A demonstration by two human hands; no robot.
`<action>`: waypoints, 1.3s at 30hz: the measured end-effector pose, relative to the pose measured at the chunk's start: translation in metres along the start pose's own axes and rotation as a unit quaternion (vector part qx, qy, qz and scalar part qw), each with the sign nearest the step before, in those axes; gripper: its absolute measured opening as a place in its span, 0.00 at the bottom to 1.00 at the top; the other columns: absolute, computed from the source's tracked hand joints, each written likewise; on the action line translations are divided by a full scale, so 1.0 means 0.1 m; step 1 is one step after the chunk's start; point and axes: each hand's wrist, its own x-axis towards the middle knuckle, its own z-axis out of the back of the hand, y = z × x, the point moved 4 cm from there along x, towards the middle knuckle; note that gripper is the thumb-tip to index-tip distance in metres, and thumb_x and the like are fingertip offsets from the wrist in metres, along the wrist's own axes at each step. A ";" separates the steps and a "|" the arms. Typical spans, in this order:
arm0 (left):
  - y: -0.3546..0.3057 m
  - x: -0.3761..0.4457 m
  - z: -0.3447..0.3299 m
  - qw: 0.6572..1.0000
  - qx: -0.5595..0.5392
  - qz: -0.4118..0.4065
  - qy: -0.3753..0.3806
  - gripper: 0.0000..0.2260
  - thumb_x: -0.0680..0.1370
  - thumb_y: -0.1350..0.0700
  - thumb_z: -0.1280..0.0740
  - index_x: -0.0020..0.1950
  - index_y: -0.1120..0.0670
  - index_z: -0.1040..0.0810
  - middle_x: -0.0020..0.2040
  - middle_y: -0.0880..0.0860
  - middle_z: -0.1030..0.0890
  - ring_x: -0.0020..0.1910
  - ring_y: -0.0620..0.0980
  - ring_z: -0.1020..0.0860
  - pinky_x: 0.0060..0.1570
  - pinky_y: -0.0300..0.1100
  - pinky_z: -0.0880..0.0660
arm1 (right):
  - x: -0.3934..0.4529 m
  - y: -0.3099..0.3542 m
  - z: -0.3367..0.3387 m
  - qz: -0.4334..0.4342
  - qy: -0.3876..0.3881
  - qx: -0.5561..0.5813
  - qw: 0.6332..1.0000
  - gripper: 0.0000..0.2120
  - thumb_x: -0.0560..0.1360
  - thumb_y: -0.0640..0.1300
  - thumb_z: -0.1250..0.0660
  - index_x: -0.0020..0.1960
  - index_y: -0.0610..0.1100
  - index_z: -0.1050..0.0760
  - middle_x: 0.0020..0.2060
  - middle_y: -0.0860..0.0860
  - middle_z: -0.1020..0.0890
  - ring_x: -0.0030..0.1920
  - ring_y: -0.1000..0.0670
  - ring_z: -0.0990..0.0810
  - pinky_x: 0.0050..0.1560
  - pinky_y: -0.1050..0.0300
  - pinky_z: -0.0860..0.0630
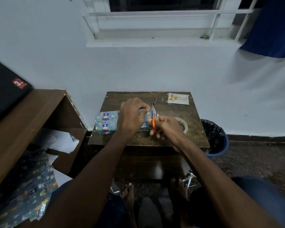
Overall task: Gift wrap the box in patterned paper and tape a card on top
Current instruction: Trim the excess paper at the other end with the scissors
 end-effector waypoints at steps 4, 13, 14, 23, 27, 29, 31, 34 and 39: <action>-0.13 -0.04 0.05 0.991 0.086 -0.072 -0.071 0.03 0.78 0.60 0.29 0.50 0.53 0.16 0.47 0.51 0.19 0.47 0.53 0.24 0.51 0.47 0.33 | 0.01 0.02 0.01 0.015 0.003 -0.010 1.000 0.12 0.80 0.49 0.29 0.50 0.40 0.17 0.37 0.42 0.13 0.30 0.52 0.25 0.29 0.62 0.32; -0.17 -0.13 -0.06 0.981 0.116 -0.156 -0.021 0.03 0.80 0.58 0.32 0.50 0.55 0.18 0.48 0.53 0.20 0.47 0.56 0.24 0.47 0.51 0.29 | -0.06 -0.05 0.05 -0.025 -0.017 -0.019 0.999 0.13 0.80 0.48 0.29 0.51 0.37 0.18 0.35 0.45 0.14 0.30 0.52 0.25 0.29 0.60 0.33; -0.18 -0.13 -0.06 0.982 0.108 -0.156 -0.016 0.05 0.81 0.57 0.33 0.50 0.55 0.18 0.48 0.53 0.21 0.47 0.56 0.24 0.46 0.51 0.28 | -0.06 -0.06 0.05 -0.029 -0.020 -0.021 0.999 0.12 0.80 0.48 0.29 0.51 0.37 0.18 0.35 0.45 0.14 0.29 0.53 0.26 0.28 0.60 0.34; -0.19 -0.14 -0.07 0.985 0.096 -0.140 0.009 0.08 0.80 0.55 0.36 0.49 0.55 0.19 0.48 0.53 0.21 0.47 0.55 0.24 0.46 0.50 0.28 | -0.09 -0.02 0.06 -0.021 -0.034 -0.033 0.999 0.13 0.81 0.46 0.30 0.50 0.34 0.18 0.33 0.46 0.15 0.27 0.53 0.28 0.25 0.63 0.36; -0.19 -0.14 -0.09 0.985 0.099 -0.137 0.018 0.07 0.79 0.56 0.37 0.49 0.55 0.19 0.48 0.53 0.21 0.47 0.55 0.24 0.47 0.50 0.28 | -0.12 0.00 0.08 -0.016 -0.027 -0.046 0.998 0.11 0.81 0.44 0.30 0.50 0.35 0.17 0.34 0.46 0.14 0.28 0.54 0.27 0.26 0.65 0.34; -0.18 -0.14 -0.10 0.985 0.100 -0.138 0.016 0.07 0.79 0.56 0.37 0.49 0.55 0.19 0.48 0.53 0.21 0.47 0.55 0.24 0.46 0.50 0.28 | -0.11 0.00 0.08 -0.020 -0.025 -0.046 0.998 0.09 0.81 0.42 0.31 0.50 0.36 0.17 0.34 0.46 0.14 0.28 0.54 0.27 0.27 0.64 0.33; -0.18 -0.14 -0.10 0.985 0.105 -0.137 0.014 0.06 0.79 0.56 0.36 0.49 0.55 0.20 0.48 0.53 0.21 0.48 0.54 0.25 0.46 0.50 0.29 | -0.10 -0.02 0.09 -0.024 -0.029 -0.050 0.998 0.08 0.81 0.39 0.33 0.49 0.37 0.17 0.35 0.46 0.13 0.29 0.54 0.26 0.29 0.62 0.32; -0.18 -0.14 -0.11 0.984 0.110 -0.137 0.015 0.06 0.79 0.56 0.36 0.50 0.55 0.20 0.49 0.53 0.22 0.48 0.54 0.26 0.46 0.49 0.29 | -0.09 -0.04 0.10 -0.019 -0.035 -0.057 0.998 0.08 0.81 0.38 0.33 0.49 0.39 0.16 0.35 0.45 0.13 0.30 0.53 0.26 0.30 0.60 0.31; -0.16 -0.12 -0.10 0.987 0.115 -0.112 0.020 0.02 0.78 0.60 0.28 0.49 0.54 0.20 0.48 0.52 0.22 0.47 0.55 0.24 0.46 0.51 0.27 | -0.08 -0.04 0.09 -0.027 -0.025 -0.007 0.999 0.07 0.81 0.40 0.31 0.47 0.40 0.16 0.36 0.45 0.13 0.27 0.55 0.27 0.25 0.65 0.33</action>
